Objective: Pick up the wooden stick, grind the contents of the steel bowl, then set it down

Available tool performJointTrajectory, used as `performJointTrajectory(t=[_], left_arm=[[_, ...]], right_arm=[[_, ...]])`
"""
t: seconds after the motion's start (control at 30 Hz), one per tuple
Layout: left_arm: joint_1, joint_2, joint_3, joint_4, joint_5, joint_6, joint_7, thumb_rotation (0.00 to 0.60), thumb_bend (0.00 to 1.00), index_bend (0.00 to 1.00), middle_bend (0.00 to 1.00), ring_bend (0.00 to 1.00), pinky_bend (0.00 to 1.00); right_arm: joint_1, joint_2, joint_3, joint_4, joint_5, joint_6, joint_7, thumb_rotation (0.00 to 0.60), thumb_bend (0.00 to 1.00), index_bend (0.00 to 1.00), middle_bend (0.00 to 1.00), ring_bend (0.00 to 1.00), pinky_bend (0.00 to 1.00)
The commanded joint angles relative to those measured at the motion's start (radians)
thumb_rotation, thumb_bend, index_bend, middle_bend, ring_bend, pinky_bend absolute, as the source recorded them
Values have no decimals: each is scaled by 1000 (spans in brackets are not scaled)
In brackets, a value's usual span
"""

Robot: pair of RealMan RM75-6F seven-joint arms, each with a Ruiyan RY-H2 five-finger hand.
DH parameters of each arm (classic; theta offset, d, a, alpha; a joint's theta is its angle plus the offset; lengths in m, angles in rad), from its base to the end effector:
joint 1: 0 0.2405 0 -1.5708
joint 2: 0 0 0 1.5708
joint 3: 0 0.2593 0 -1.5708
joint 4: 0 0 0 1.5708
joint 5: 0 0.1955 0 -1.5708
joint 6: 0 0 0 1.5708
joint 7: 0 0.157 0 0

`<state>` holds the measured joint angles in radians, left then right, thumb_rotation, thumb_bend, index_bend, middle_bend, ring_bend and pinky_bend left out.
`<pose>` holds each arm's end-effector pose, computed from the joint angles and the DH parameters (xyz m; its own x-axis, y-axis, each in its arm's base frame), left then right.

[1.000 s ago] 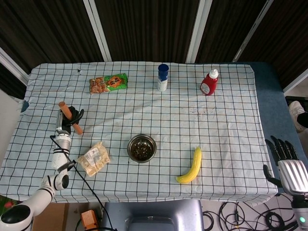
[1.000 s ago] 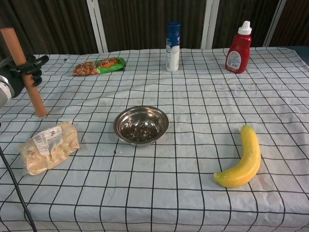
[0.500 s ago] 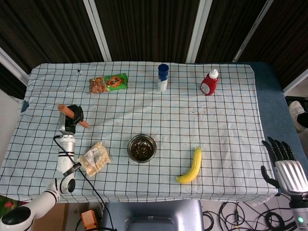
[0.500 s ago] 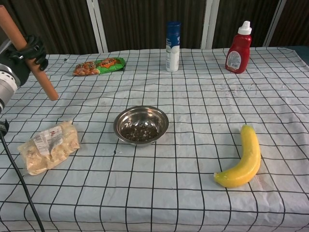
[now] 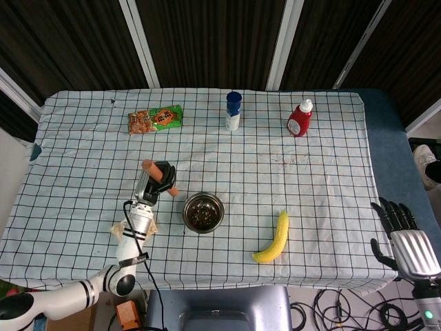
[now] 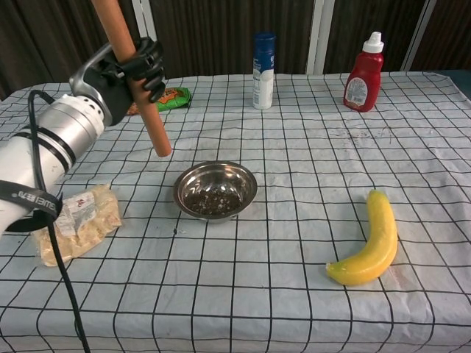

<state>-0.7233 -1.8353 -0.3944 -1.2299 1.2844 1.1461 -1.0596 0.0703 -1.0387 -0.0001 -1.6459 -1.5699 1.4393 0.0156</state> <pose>-0.1038 0.3794 -0.0156 -0.8428 0.3104 0.4397 0.4293 -0.1051 0.8970 -0.3072 -0.1776 0.1782 0.4315 -0.1011 0.8965 -0.9021 -0.0606 0.4273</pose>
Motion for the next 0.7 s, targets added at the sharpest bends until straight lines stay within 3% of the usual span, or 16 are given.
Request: performJointTrajectory(t=[0.03,0.23,0.7], left_arm=[[-14,-38,9,7,-13,-21,21,600,974,1000,1000,910,1000],[-49,-122,18,81,8,-33,25,600,974,1000,1000,910,1000],[-34,-186,67,151,50,-35,-17,600,976,1000,1000,908,1000]], right_arm=[[-2,6,0,1,-3,6,12,600,446,0,0,0,0],[-3,14,1,5,-1,9,30,600,446,0,0,0,0],[-6,15,3,7,2,15,37,600,445,0,0,0,0]])
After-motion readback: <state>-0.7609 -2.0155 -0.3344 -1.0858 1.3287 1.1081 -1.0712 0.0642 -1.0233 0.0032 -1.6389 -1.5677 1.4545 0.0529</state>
